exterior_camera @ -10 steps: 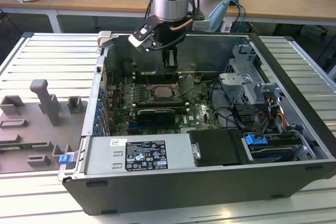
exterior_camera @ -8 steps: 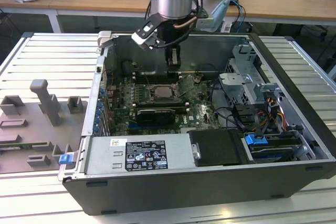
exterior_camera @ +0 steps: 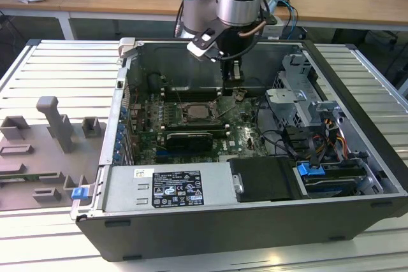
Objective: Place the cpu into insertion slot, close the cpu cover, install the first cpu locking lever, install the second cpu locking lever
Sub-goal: 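Close the cpu cover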
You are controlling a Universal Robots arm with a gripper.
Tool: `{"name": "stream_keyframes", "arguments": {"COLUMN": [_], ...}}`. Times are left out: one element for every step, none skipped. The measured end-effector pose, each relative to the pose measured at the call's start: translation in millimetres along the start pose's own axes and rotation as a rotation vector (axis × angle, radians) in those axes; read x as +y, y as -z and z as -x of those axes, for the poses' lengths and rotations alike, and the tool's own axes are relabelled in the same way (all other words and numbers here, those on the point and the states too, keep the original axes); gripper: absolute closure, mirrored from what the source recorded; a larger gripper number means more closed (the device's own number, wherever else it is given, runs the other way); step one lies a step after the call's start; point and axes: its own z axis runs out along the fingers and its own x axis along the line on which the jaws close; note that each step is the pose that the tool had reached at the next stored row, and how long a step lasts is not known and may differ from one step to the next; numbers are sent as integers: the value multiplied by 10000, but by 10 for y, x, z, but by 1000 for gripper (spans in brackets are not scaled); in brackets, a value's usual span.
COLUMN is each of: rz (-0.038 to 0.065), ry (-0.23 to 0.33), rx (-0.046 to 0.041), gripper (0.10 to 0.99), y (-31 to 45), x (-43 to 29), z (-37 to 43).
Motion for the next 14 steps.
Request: {"name": "stream_keyframes", "arguments": {"rz": [-3,-2,-5,-5,-5,-8,-12,-23,-30,-32,-33,-34,-34,-38], "ry": [4,-3,-13,-14,-19,-24,-32,-37,-38,-37,-37,-37,-37,-37], "rx": [2,0,0,0,1,-1,-2,-4,-6,-7,-12,-18,-20,-23], "gripper": [980,980,980,980,980,980,980,980,980,980,980,980,980,980], "y": [-4,-7,-12,-14,-18,-19,-21,-28,-35,-40,-43,-46,-50,-54], "x": [28,54,94,112,142,163,182,221,254,276,285,296,306,320], "z": [-2,-2,-2,-2,-3,-3,-3,-2,-1,-1,-1,0,0,0]}}
